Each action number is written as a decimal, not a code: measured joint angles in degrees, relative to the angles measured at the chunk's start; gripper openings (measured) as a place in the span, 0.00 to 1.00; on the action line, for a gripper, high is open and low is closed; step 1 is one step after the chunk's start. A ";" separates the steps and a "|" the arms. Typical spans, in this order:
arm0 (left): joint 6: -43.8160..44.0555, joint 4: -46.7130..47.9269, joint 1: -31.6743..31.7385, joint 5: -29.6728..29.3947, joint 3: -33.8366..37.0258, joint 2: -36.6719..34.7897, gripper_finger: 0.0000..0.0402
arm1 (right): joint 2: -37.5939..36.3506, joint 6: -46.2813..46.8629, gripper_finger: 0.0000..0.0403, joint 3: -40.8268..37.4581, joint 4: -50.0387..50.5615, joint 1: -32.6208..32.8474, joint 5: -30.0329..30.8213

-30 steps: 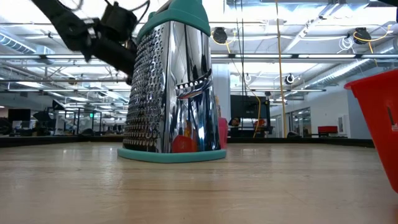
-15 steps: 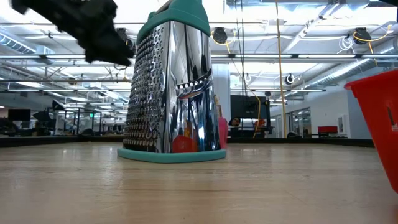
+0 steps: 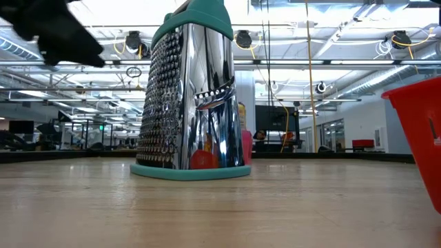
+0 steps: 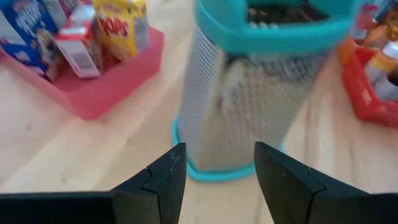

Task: Pick & Place Kitchen Items
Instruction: Put the blue food coloring bottle into the red bin

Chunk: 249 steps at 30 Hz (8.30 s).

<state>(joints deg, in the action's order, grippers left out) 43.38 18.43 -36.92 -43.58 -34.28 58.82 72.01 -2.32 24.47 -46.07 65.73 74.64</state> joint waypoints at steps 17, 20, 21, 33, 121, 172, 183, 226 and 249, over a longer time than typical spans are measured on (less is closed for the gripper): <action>31.19 0.08 -17.85 -13.58 0.00 26.50 0.46 | 0.00 1.67 0.31 0.00 -0.47 0.00 -4.40; 34.69 1.86 -18.02 -13.52 0.00 29.05 0.46 | 0.00 1.68 0.31 0.00 -0.47 0.00 -4.40; 35.90 2.60 -18.02 -13.50 0.00 29.60 0.46 | 0.00 1.69 0.31 0.00 -0.47 0.00 -4.40; 40.86 5.81 -18.02 -10.93 0.00 31.14 0.46 | 0.00 2.13 0.31 0.00 -0.47 0.00 -4.42; -25.07 -24.47 1.32 22.96 -47.33 53.90 0.07 | 0.02 3.38 0.31 0.00 -0.43 -0.01 -4.40; -27.20 -44.63 9.89 36.08 -59.15 74.04 0.18 | 0.02 3.17 0.31 0.02 -0.38 -0.02 -4.25; -27.20 -44.75 9.96 35.69 -59.14 74.04 0.32 | 0.02 3.18 0.31 0.02 -0.41 -0.02 -4.25; 50.20 56.53 -21.83 -22.31 -56.74 57.27 0.34 | 0.00 7.74 0.31 0.00 1.68 0.00 -4.45; 95.89 61.88 -32.99 -9.00 -35.80 56.99 0.34 | 0.00 8.73 0.31 0.00 2.17 0.00 -4.47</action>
<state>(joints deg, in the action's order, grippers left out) 139.27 80.31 -69.91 -52.58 -70.08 115.81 72.01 6.42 24.47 -43.90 65.73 70.17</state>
